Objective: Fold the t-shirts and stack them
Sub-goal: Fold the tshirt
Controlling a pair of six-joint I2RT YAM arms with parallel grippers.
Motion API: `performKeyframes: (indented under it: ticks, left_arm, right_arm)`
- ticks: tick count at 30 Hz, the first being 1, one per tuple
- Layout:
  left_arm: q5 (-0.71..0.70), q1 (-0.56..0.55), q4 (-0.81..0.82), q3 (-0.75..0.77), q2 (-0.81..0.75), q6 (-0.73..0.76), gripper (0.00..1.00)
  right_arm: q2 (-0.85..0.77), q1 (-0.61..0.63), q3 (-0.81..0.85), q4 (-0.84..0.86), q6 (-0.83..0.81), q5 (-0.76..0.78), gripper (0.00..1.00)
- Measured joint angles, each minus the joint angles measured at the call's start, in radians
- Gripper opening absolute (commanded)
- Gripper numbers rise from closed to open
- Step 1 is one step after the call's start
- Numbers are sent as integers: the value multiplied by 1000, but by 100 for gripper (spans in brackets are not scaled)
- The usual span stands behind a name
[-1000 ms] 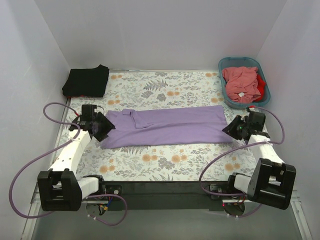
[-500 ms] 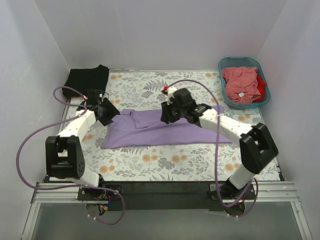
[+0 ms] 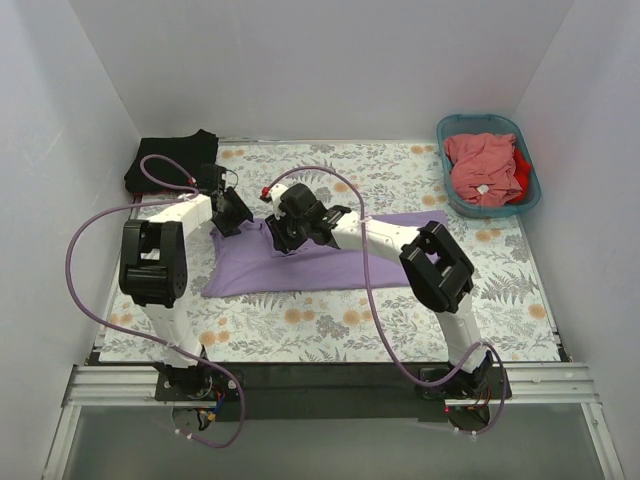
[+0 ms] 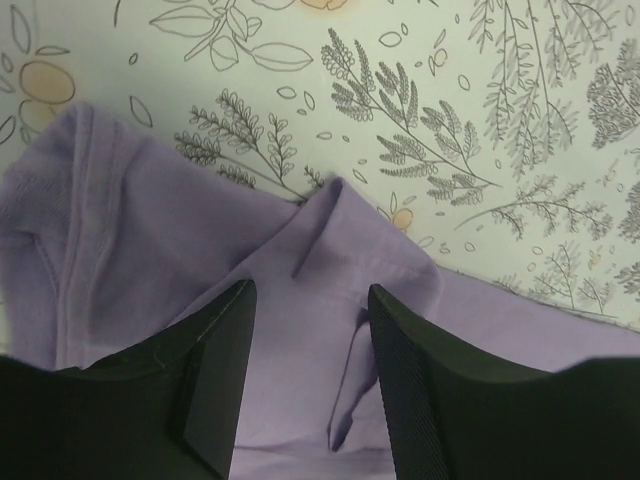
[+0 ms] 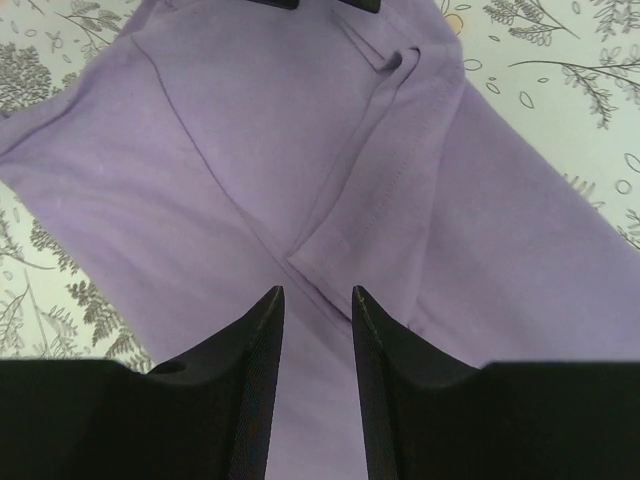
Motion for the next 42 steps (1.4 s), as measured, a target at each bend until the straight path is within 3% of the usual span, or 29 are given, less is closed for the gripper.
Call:
performKeyframes:
  ticks: [9,27,30,39,42]
  left_arm:
    - [-15,-7,2,38,63,12,37]
    - [-21,-27,5,38,64,24,36]
    - [-21,-28,5,38,64,24,36]
    - [-21,-32,5,38,64,24,36]
    - [-21,-32,5,38,64,24,36]
  right_arm:
    - [132,10,105,-15,-19,19,40]
    - [192,48,135,-17,-23,26,40]
    - [198,50,147,-18,-25,43,34]
    - [200,50,147,-19,-31,86,1]
    - [200,50,147,-19,-33,86,1]
